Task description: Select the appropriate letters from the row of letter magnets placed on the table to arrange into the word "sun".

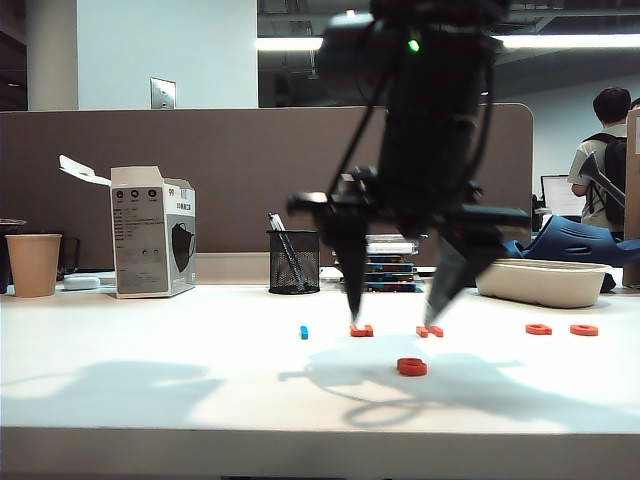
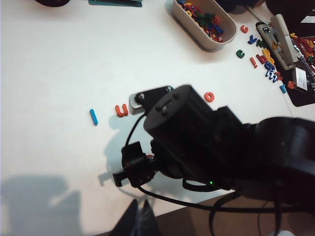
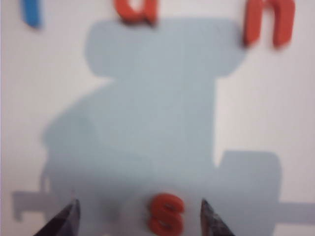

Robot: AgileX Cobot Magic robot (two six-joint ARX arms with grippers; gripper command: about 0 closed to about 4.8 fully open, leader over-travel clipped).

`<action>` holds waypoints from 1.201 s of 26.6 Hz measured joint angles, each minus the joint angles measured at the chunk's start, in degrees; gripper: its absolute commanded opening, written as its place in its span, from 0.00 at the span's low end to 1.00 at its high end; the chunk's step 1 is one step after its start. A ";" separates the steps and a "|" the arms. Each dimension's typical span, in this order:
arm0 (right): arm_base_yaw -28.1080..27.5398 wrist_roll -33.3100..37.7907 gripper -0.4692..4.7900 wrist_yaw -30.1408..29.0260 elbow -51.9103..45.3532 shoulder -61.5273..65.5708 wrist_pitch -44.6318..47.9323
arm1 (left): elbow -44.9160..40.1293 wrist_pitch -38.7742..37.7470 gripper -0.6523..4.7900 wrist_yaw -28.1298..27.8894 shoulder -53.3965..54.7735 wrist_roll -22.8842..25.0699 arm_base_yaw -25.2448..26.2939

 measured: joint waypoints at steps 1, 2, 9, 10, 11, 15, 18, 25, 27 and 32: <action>0.00 -1.29 0.67 0.04 2.19 0.02 -1.01 | 0.00 0.00 0.11 0.00 0.00 0.00 0.00; 0.00 -2.23 0.67 0.39 3.58 0.00 -1.38 | 0.00 -0.02 0.11 0.00 0.00 0.00 0.00; -2.10 -5.95 0.67 1.42 8.85 1.25 2.62 | 0.00 -0.07 0.11 0.00 0.00 0.00 0.00; -2.95 -6.01 0.67 0.90 9.64 3.13 3.13 | 0.00 -0.07 0.11 0.00 0.00 0.00 0.00; -3.61 -6.03 0.67 0.15 9.99 4.42 3.10 | 0.00 -0.07 0.11 0.00 0.00 0.00 0.00; -4.42 -5.99 0.67 -1.66 14.58 11.26 1.07 | 0.00 -0.17 0.11 0.02 0.00 0.00 0.00; -4.35 -5.99 0.67 -1.51 19.80 15.17 -0.48 | 0.00 -0.17 0.11 0.02 0.00 0.00 0.00; -5.62 -6.03 0.67 0.66 22.47 18.25 -4.13 | 0.00 -0.22 0.11 1.40 0.00 0.00 0.00; -6.25 -6.01 0.67 0.66 22.47 18.25 -4.07 | 0.00 -0.22 0.11 1.49 0.00 0.00 0.00; -6.16 -6.01 0.67 0.59 22.53 18.32 -2.99 | 0.00 -0.22 0.11 1.49 0.00 0.00 0.00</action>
